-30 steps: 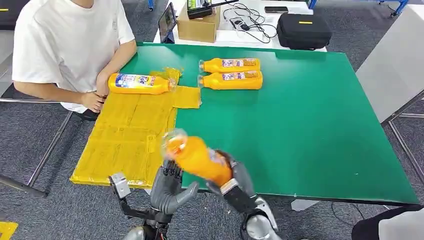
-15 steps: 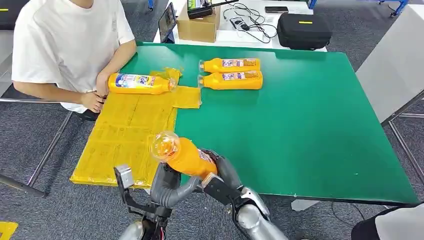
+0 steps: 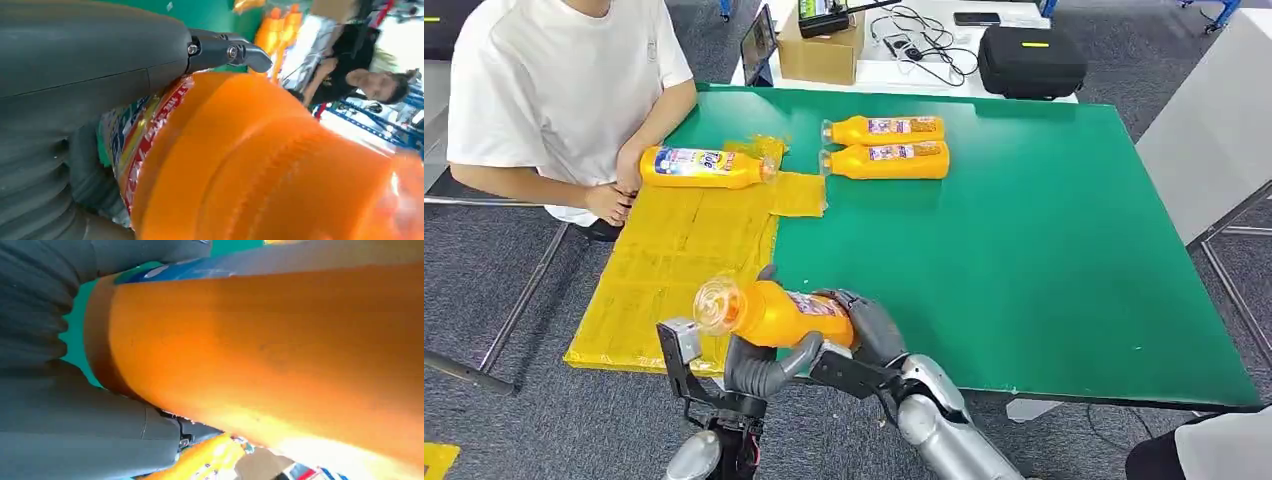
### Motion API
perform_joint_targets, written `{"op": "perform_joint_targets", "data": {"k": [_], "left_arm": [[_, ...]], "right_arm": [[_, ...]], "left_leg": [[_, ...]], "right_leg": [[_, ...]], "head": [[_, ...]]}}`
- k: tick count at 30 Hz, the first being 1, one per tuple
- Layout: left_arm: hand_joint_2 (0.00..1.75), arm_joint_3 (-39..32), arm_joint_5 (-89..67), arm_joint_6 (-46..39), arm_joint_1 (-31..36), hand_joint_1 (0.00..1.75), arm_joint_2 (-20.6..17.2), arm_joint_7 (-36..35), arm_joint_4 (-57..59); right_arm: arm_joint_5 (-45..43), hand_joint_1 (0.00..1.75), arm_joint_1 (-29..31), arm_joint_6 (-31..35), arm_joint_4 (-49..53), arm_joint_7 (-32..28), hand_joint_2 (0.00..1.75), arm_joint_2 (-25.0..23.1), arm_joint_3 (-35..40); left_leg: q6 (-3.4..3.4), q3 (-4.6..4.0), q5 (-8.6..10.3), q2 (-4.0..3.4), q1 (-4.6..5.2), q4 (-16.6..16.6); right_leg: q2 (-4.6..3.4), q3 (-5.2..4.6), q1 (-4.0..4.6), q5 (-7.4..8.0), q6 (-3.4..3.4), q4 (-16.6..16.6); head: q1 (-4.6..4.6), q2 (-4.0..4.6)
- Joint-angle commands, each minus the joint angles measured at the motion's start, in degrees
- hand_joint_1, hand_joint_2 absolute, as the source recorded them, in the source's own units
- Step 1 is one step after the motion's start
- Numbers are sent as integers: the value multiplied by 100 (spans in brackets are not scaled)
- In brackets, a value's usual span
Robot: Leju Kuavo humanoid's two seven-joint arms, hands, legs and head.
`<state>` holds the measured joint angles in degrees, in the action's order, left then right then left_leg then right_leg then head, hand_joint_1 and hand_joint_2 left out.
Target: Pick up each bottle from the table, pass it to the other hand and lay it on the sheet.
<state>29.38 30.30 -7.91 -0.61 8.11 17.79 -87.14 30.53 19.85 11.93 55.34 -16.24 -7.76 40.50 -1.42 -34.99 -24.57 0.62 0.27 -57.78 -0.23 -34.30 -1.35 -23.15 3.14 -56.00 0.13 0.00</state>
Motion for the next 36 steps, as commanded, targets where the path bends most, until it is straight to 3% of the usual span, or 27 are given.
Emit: {"op": "perform_joint_targets", "data": {"k": [1, 2, 9, 10, 11, 17, 20, 23, 24, 27, 36], "left_arm": [[175, -130, 556, -93, 213, 175, 76, -157, 254], [175, -147, 572, -120, 186, 175, 75, -140, 219], [175, -148, 572, -120, 177, 175, 65, -140, 215], [175, -159, 569, -151, 162, 175, 78, -107, 207], [175, -142, 584, -188, 163, 175, 66, -89, 192], [175, -65, 741, -245, 160, 175, 26, -69, 92], [175, -12, 767, -417, 234, 175, -2, 29, 85], [175, -24, 455, -892, 249, 175, -71, 286, 18], [175, 27, -354, -1623, 244, 175, -4, 602, 47], [175, 283, -1585, -2413, 653, 175, -181, 745, 694], [175, 5, -2823, -2298, 1199, 175, -359, 334, 1485]], "right_arm": [[23, 40, 445, -138, -665, -65, 175, 24, 546], [7, 14, 420, -78, -674, -56, 175, -7, 517], [9, 14, 404, -63, -673, -54, 175, -20, 521], [-13, 0, 390, -27, -662, -56, 175, -25, 493], [-84, 0, 385, -62, -695, -57, 0, -34, 470], [-863, 0, 204, -65, -673, -642, 0, -121, -6], [-1796, 0, -52, -494, -424, -979, 0, -162, -471], [-2231, 0, -306, 173, -148, -1188, 0, -253, -1017], [-2589, 0, -508, 317, 91, -1252, 0, -310, -1329], [-2906, 0, -872, 612, 647, -1483, 0, -310, -1683], [-3265, 0, -1503, 832, 2033, -1633, 0, -368, -2374]], "left_leg": [[7, 16, -4, -7, -5, 4], [10, 25, -10, -11, -8, 0], [10, 24, -12, -10, -9, 0], [9, 23, -9, -6, -5, 1], [6, 12, -4, -3, -5, 2], [6, 10, -1, 4, -3, 3], [11, 26, -9, 4, -9, 2], [11, 26, -10, 9, -10, 1], [8, 11, -3, 13, -4, 1], [6, 6, 0, 14, -2, 3], [13, 22, -8, 21, -9, 0]], "right_leg": [[-2, 15, 6, -2, -11, 5], [-4, 25, 10, -7, -17, 3], [-3, 24, 11, -8, -15, 2], [0, 22, 7, -8, -13, 0], [2, 11, 6, -4, -10, 2], [9, 10, 4, -4, -9, 3], [11, 28, 11, -11, -17, 4], [17, 29, 12, -13, -17, 3], [18, 13, 6, -8, -11, 1], [18, 9, 3, -6, -9, 1], [23, 26, 11, -13, -20, 1]], "head": [[2, 0], [-2, 0], [0, 0], [0, 0], [0, 0], [0, 0], [0, 0], [-2, 0], [0, 0], [0, 0], [-2, 0]]}}
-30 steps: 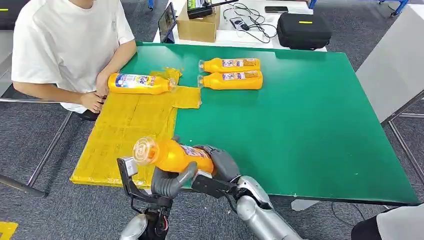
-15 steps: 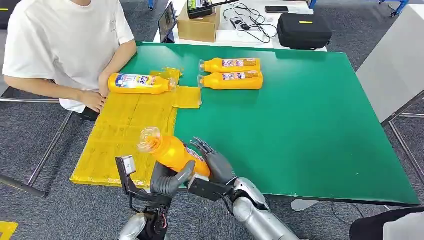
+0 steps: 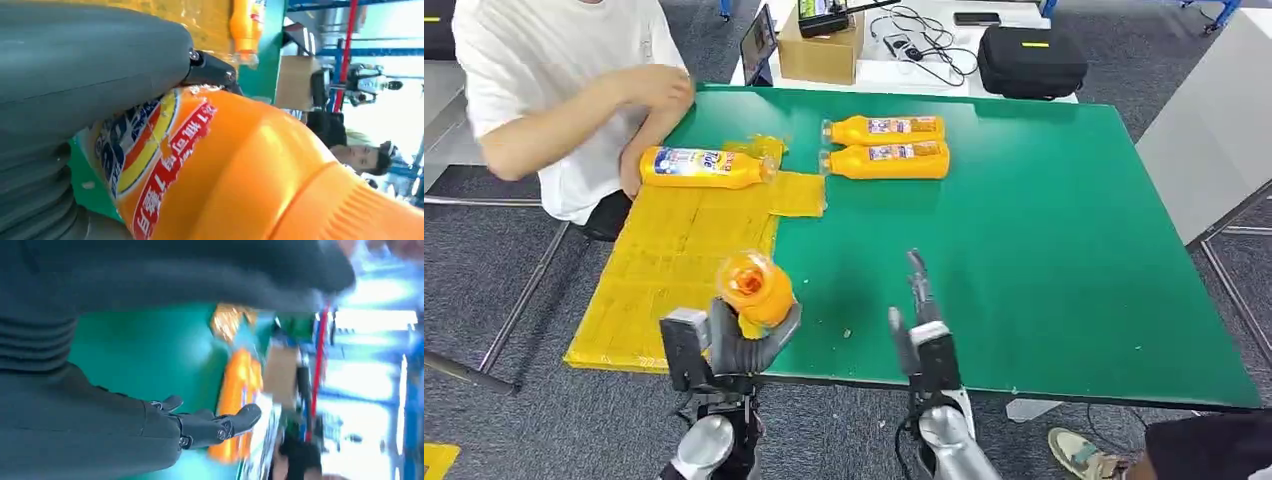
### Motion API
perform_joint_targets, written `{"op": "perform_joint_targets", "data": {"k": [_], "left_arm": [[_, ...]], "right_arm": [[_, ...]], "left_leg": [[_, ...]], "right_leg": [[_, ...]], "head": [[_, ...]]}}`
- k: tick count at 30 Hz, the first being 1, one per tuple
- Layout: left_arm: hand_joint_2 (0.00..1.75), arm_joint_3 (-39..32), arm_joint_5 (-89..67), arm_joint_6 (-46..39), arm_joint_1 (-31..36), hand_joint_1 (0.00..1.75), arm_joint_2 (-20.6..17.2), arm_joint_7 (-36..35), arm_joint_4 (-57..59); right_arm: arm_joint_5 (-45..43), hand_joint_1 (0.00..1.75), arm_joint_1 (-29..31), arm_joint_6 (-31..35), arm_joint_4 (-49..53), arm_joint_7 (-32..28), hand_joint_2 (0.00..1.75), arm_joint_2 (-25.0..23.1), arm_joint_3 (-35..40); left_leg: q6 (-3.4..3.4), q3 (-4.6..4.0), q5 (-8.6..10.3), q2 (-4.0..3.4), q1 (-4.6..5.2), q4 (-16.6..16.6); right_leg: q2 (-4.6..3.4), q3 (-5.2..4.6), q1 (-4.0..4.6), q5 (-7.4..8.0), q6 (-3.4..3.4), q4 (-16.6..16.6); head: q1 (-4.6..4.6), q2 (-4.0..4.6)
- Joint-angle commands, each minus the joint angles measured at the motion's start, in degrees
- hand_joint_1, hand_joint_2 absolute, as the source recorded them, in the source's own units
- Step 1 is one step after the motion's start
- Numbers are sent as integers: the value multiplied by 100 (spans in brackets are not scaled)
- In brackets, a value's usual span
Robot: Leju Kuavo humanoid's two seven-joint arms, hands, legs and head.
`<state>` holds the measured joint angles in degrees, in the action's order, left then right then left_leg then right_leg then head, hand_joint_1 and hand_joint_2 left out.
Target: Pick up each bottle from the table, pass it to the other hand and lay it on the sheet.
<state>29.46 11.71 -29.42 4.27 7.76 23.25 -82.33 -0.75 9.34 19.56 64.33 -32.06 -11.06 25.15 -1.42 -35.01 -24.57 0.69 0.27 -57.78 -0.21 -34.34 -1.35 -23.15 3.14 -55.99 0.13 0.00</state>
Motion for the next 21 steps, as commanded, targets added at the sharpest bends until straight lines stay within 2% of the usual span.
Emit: {"op": "perform_joint_targets", "data": {"k": [1, 4, 7, 10, 11, 14, 15, 16, 18, 21], "left_arm": [[175, -179, -1141, -132, 770, 175, -314, -290, 1022], [175, -303, -2982, -918, 1138, 175, -479, -604, 1626], [175, -579, -3068, -724, 1130, 175, -437, -488, 1715], [175, -733, -3778, -545, 1266, 175, -453, -1052, 2148], [175, -746, -4235, -586, 1534, 175, -463, -1221, 2688], [175, -824, -4394, -626, 1790, 175, -405, -1103, 3188], [175, -863, -4466, -485, 1967, 175, -387, -1279, 3502], [175, -1188, -4072, -74, 2142, 175, -311, -1366, 3829], [175, -1358, -3991, 20, 2378, 175, -426, -1418, 4328], [175, -1214, -4766, -331, 2724, 175, -717, -1804, 5238]], "right_arm": [[-140, 0, -437, 55, 1173, -53, 0, -70, -848], [-89, 0, -414, -97, 1241, -34, 0, -101, -704], [-75, 0, -402, -84, 1239, 0, 0, -125, -640], [-28, 0, -392, -224, 1259, 63, 0, -65, -437], [-40, 0, -395, -317, 1305, 138, 0, -21, -389], [-43, 0, -394, -386, 1338, 175, 0, 26, -372], [-35, 0, -337, -473, 1313, 190, 0, 69, -338], [-31, 0, -293, -516, 1280, 194, 0, 60, -355], [-48, 0, -254, -576, 1241, 251, 0, 7, -345], [-159, 0, -381, -634, 1289, 262, 0, 2, -418]], "left_leg": [[9, 13, -1, 11, -5, 4], [10, 16, -2, 1, -6, 4], [10, 17, -2, -10, -7, 4], [9, 25, -2, -9, -5, 6], [13, 32, -6, -13, -12, 5], [9, 24, -2, -4, -9, 4], [13, 31, -6, -7, -13, 1], [10, 22, -2, -5, -9, 1], [12, 26, -1, -6, -11, 2], [11, 26, -2, -19, -10, 3]], "right_leg": [[19, 19, 6, -7, -14, 2], [9, 18, 8, -4, -15, 2], [-1, 17, 9, -2, -13, 3], [3, 23, 6, -4, -12, 1], [1, 31, 13, -5, -18, 4], [8, 26, 10, -4, -13, 2], [6, 33, 15, -7, -19, 0], [8, 24, 10, -5, -14, -1], [6, 28, 12, -2, -17, 2], [-9, 25, 11, 0, -16, -1]], "head": [[0, 0], [-2, 0], [-2, 0], [-2, 0], [0, 0], [-2, 0], [0, 0], [-2, 0], [0, 0], [0, 0]]}}
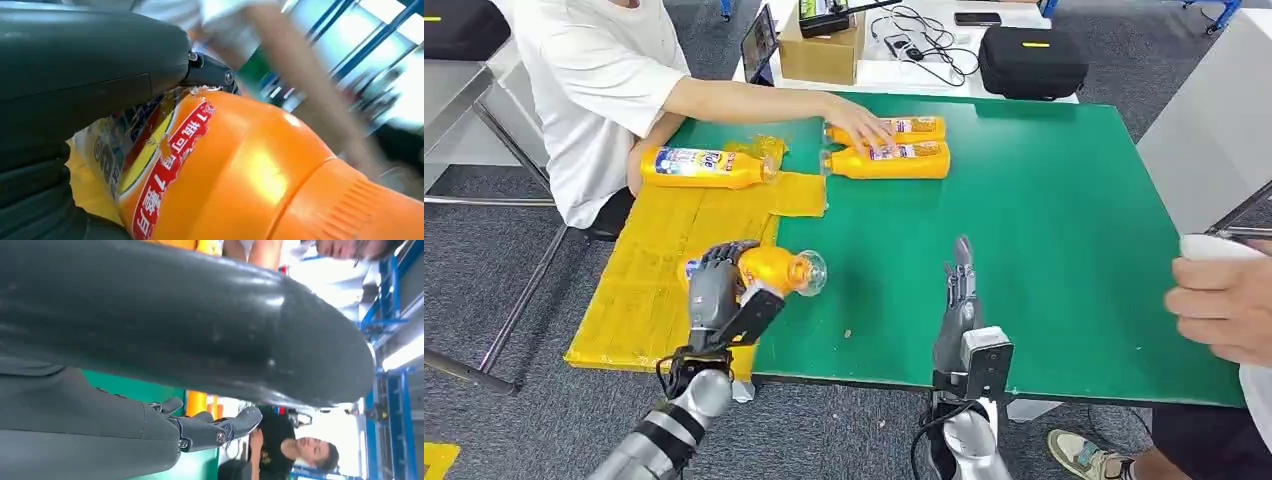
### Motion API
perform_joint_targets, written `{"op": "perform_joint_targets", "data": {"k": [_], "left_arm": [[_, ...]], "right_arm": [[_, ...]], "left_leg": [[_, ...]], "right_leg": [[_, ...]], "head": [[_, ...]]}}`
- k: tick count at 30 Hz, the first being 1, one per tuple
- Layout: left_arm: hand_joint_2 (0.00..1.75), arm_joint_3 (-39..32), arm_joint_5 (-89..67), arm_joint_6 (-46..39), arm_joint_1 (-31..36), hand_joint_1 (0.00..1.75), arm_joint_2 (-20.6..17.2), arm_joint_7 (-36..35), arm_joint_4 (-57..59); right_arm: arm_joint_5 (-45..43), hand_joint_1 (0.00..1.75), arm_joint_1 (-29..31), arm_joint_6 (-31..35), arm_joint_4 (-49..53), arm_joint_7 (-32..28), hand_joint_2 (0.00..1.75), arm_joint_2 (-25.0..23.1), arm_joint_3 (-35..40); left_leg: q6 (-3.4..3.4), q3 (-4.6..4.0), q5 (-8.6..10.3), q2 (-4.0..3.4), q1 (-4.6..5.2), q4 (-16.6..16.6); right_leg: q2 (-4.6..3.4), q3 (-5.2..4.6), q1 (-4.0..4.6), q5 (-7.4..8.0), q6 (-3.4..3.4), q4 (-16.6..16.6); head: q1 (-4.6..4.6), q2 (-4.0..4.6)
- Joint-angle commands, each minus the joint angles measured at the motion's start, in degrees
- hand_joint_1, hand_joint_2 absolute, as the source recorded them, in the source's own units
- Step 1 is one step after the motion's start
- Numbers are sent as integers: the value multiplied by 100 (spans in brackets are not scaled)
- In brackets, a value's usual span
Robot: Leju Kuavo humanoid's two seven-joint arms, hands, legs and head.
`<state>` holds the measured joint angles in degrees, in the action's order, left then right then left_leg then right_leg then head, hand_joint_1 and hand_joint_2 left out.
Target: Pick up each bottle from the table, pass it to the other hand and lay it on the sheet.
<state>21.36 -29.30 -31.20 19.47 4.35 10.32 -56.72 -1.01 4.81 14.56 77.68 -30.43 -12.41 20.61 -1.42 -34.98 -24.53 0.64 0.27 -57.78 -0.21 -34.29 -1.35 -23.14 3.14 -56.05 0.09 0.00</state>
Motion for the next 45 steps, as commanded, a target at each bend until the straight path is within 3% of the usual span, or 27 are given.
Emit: {"op": "perform_joint_targets", "data": {"k": [1, 4, 10, 15, 21, 22, 23, 24, 28, 31, 37, 38, 45], "left_arm": [[175, -407, -878, -199, 1278, 175, -476, -666, 2929], [175, -483, -890, -171, 1289, 175, -524, -585, 2993], [175, -597, -1471, 83, 1448, 175, -735, -1171, 3358], [175, -599, -1508, 127, 1467, 175, -725, -1235, 3391], [175, -791, -1339, 759, 1484, 175, -633, -1090, 3414], [175, -910, -1141, 1390, 1427, 84, -640, -858, 3338], [175, -1025, -970, 1802, 1353, 14, -629, -786, 3273], [175, -1033, -901, 2080, 1274, 2, -626, -715, 3209], [175, -623, -937, 3147, 1024, 0, -718, -644, 2954], [175, -506, -977, 3235, 1100, 0, -660, -697, 3004], [175, -296, -965, 3466, 1134, 0, -724, -748, 3052], [0, -238, -980, 3530, 1141, 0, -748, -730, 3058], [0, -293, -799, 3543, 1147, 0, -708, -664, 2970]], "right_arm": [[-193, 0, -21, -121, -13, 88, 0, 135, -59], [-218, 0, -75, -143, -10, 70, 0, 149, -113], [-525, 0, -109, -252, -327, 62, 0, 20, -525], [-526, 0, -89, -256, -352, 62, 0, 1, -532], [-527, 0, -81, -318, -413, 30, 0, -38, -545], [-238, 0, -97, -142, -403, -162, 0, 1, -475], [77, 0, -135, 96, -388, -338, 0, 22, -421], [4, 0, -195, 21, -370, -289, 0, -3, -431], [-84, 0, -216, -120, -637, -172, 0, -37, -478], [-67, 0, -158, -117, -757, -192, 0, -47, -508], [-84, 0, -95, -181, -948, -148, 0, -76, -461], [-62, 0, -80, -189, -983, -147, 0, -66, -444], [-34, 0, -53, -130, -1038, -163, 0, -59, -519]], "left_leg": [[9, 24, -3, -14, -7, 7], [9, 28, -3, -14, -5, 8], [8, 32, -4, -23, -7, 5], [9, 38, -4, -29, -6, 7], [12, 54, -4, -24, -6, 7], [19, 70, -9, -36, -14, 9], [11, 61, -3, -26, -3, 8], [12, 67, -4, -30, -6, 10], [14, 89, -6, -35, -7, 20], [20, 109, -14, -44, -12, 21], [24, 150, -10, 10, -4, 22], [22, 154, -11, 17, 1, 22], [20, 167, -14, 34, 5, 17]], "right_leg": [[-6, 21, 8, 0, -14, 7], [-8, 22, 6, -1, -13, 5], [-12, 20, 8, -1, -13, 0], [-16, 27, 6, -1, -15, 1], [-12, 44, 8, -1, -16, 0], [-20, 55, 16, -1, -26, 5], [-14, 47, 5, 0, -15, -1], [-18, 51, 8, 1, -16, 2], [-22, 71, 9, 1, -19, 11], [-28, 96, 14, -2, -26, 17], [-5, 147, 7, -24, -26, 15], [-4, 151, 2, -26, -22, 11], [12, 168, -2, -32, -18, 3]], "head": [[4, 0], [2, 0], [4, 0], [4, 0], [4, 0], [4, 0], [4, 0], [4, 0], [4, 0], [0, 0], [2, 0], [4, 0], [4, 0]]}}
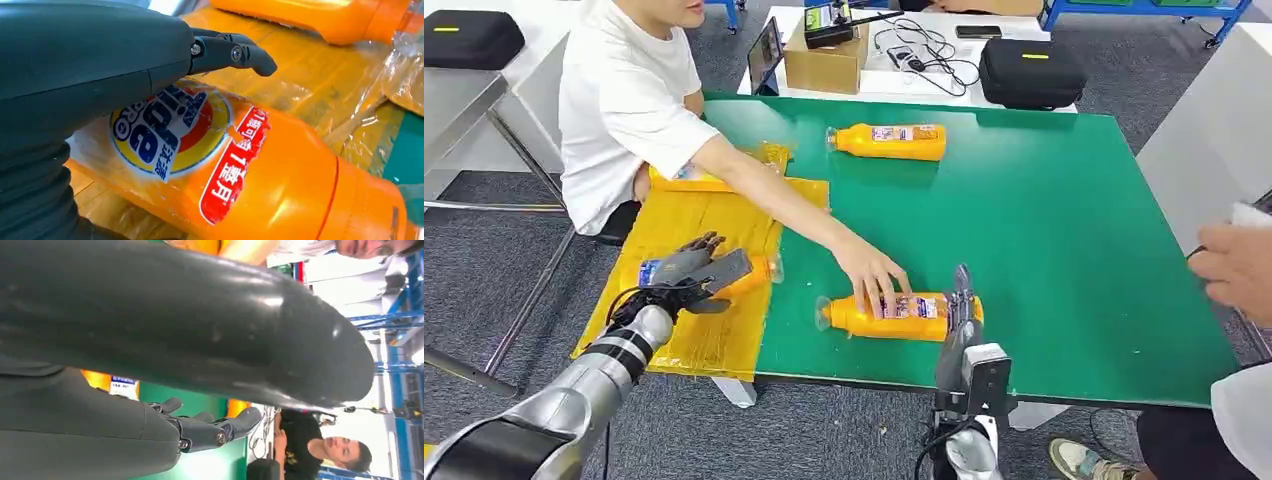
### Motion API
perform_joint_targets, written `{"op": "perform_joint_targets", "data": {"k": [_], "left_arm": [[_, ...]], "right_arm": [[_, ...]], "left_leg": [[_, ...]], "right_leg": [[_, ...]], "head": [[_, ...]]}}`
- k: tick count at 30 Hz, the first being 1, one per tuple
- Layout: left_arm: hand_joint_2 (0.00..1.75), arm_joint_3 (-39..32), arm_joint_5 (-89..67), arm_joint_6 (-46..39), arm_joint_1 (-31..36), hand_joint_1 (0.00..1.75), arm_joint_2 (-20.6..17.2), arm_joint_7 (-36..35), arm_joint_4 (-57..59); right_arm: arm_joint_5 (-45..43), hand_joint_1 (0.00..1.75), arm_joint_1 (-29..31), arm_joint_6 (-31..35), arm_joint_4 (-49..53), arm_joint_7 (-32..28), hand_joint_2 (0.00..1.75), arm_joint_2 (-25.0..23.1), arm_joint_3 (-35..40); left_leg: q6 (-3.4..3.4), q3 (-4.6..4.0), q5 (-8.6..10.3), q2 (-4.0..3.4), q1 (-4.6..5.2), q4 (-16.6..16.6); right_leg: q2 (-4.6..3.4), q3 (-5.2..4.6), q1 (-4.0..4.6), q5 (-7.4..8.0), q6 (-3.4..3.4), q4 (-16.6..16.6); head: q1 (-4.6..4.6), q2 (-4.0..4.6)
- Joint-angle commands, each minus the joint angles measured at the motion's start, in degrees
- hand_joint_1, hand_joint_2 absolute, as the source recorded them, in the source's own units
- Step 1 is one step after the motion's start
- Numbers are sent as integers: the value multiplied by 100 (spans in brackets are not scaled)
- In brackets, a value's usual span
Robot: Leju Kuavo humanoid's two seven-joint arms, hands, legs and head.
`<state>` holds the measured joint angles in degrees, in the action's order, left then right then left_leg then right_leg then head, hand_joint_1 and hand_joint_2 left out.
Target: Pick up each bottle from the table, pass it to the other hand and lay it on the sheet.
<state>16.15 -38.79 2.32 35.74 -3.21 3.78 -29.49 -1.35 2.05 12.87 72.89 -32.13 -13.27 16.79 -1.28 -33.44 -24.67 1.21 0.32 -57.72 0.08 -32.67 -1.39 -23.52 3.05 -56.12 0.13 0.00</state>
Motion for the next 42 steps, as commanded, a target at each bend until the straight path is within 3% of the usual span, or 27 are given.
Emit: {"op": "perform_joint_targets", "data": {"k": [1, 3, 4, 6, 9, 22, 26, 29, 30, 32, 34, 35, 39, 42], "left_arm": [[0, 150, 292, 179, -507, 0, 65, 54, 186], [0, 16, 560, -74, -615, 0, 131, 311, -91], [175, -54, 718, -219, -692, 0, 189, 479, -277], [175, -542, 1653, 93, -925, 0, 360, 724, -800], [175, -652, 2359, 139, -1176, 0, 348, 693, -1487], [175, -715, 2688, 146, -1193, 0, 333, 708, -1607], [175, -691, 3406, -70, -1356, 0, 273, 895, -2429], [175, -893, 3999, -393, -1490, 0, 403, 1043, -3121], [175, -962, 4237, -452, -1498, 0, 487, 1132, -3319], [175, -889, 4633, -363, -1606, 0, 491, 1245, -3722], [175, -819, 4900, -281, -1864, 0, 451, 1244, -4246], [175, -781, 4960, -237, -2018, 0, 415, 1242, -4509], [175, -719, 5162, -114, -2681, 0, 355, 1299, -5446], [175, -719, 5244, -80, -3038, 0, 430, 1381, -5875]], "right_arm": [[7, 0, 216, 26, -559, 9, 0, 28, -138], [67, 0, 185, 54, -558, -5, 0, 44, -136], [75, 0, 158, 54, -537, -12, 0, 55, -143], [102, 0, 104, 79, -500, -27, 0, 85, -143], [144, 0, 72, 84, -520, -28, 0, 115, -106], [168, 0, 74, 109, -528, -32, 0, 119, -97], [221, 0, 27, 212, -483, -79, 0, 142, -127], [874, 0, 48, 681, -369, -517, 0, 341, 110], [1493, 0, 111, 1077, -393, -685, 0, 528, 291], [2356, 0, 271, 1599, -540, -666, 0, 836, 507], [3608, 0, 492, 2340, -835, -266, 0, 1162, 654], [3868, 0, 573, 2419, -942, -73, 175, 1278, 657], [4079, 0, 754, 2296, -1087, 104, 175, 1481, 407], [5760, 0, 1051, 2562, -1678, 1282, 175, 1731, 409]], "left_leg": [[6, 13, 1, -25, -1, 13], [5, 11, 2, -25, -1, 14], [8, 7, 3, -35, -6, 17], [7, 4, 4, -28, -5, 17], [4, 1, 1, -15, -3, 10], [4, -21, 0, -13, -4, 5], [5, -29, 0, -15, -7, 3], [5, -41, -2, -12, -10, -2], [7, -53, -3, -14, -15, -7], [6, -65, -3, -11, -16, -10], [2, -76, 1, -13, -10, -6], [1, -82, 1, -16, -9, -4], [1, -84, -2, -25, -5, -2], [2, -91, -3, -24, -5, -3]], "right_leg": [[-18, 6, 2, 7, -10, 13], [-18, 5, 2, 7, -11, 14], [-26, 0, 7, 13, -15, 20], [-18, 0, 7, 12, -15, 21], [-7, -6, 4, 4, -10, 13], [-6, -27, 5, 2, -8, 7], [-7, -33, 8, 3, -10, 7], [-3, -44, 11, 2, -10, 5], [-2, -54, 16, 2, -15, 3], [1, -65, 17, 3, -14, 3], [-1, -79, 10, 8, -6, 5], [-5, -82, 10, 9, -6, 7], [-14, -86, 5, 8, -4, 5], [-12, -94, 6, 8, -5, 8]], "head": [[0, 0], [0, 0], [0, 0], [0, 0], [0, 0], [0, 0], [0, 0], [-2, 0], [-2, 0], [0, 0], [0, 0], [-2, 0], [0, 0], [-2, 0]]}}
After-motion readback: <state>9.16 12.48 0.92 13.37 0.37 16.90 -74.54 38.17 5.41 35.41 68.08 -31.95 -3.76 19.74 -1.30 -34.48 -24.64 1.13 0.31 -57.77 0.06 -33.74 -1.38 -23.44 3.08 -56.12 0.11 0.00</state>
